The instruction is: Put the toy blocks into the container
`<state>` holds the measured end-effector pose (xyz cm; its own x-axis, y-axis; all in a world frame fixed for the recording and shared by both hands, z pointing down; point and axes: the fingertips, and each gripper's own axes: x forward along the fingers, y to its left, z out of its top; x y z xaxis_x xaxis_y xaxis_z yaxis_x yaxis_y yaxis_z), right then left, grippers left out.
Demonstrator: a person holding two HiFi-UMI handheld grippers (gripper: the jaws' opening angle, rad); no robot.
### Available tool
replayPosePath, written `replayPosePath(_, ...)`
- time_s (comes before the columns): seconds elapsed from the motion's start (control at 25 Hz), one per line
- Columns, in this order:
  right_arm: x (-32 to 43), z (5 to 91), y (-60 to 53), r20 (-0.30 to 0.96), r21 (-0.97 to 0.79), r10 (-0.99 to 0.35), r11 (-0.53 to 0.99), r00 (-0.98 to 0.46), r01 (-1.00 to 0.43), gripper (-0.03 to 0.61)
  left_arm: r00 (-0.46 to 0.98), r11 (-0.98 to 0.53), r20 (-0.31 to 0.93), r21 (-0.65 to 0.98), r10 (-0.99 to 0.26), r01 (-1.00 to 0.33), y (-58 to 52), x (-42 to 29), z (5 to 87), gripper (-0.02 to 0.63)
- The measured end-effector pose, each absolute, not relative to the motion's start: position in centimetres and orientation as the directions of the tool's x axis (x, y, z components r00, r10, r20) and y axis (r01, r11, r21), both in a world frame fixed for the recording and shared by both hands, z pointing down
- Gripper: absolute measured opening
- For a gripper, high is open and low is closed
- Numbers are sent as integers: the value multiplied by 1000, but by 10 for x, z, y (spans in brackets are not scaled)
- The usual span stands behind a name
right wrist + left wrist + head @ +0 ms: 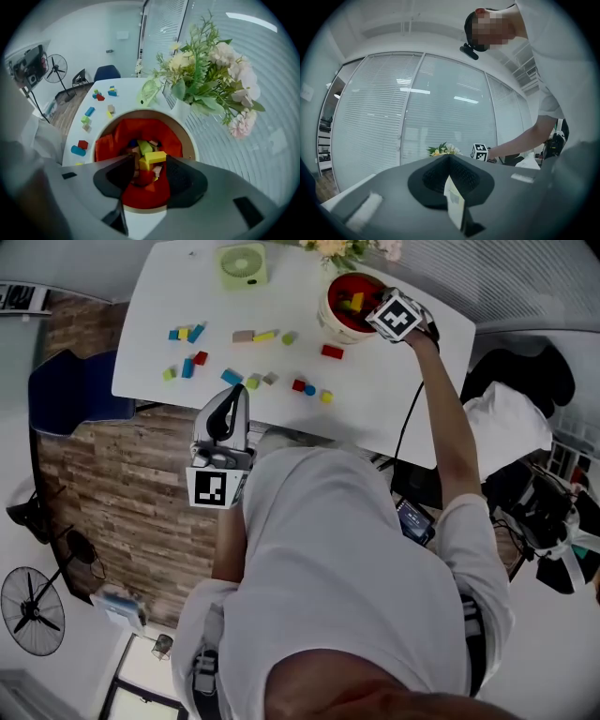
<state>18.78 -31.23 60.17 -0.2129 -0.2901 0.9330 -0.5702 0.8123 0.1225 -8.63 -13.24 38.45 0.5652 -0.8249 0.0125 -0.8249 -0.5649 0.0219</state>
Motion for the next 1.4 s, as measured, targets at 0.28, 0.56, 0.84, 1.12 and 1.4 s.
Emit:
replayPosePath(0.28, 190, 540, -307, 716, 103, -550, 693, -431, -713, 90, 591, -591, -4, 15, -807, -806, -132, -66, 381, -6)
replayPosePath(0.56, 204, 491, -245, 376, -122, -773, 506, -511, -854, 2, 644, -644, -16, -3, -765, -765, -134, -37, 373, -6)
replayPosePath(0.84, 190, 539, -185, 416, -119, -741, 531, -528, -839, 2, 673, -673, -6, -20, -739, -739, -131, -15, 369, -6)
replayPosePath(1.12, 162, 613, -184, 629, -24, -552, 690, -547, -723, 26, 632, -633, 26, -17, -774, -774, -119, -25, 374, -6)
replayPosePath(1.4, 124, 683, -192, 814, -1, -311, 844, -491, -536, 101, 525, -526, 52, -15, -850, -850, -102, -60, 380, -6)
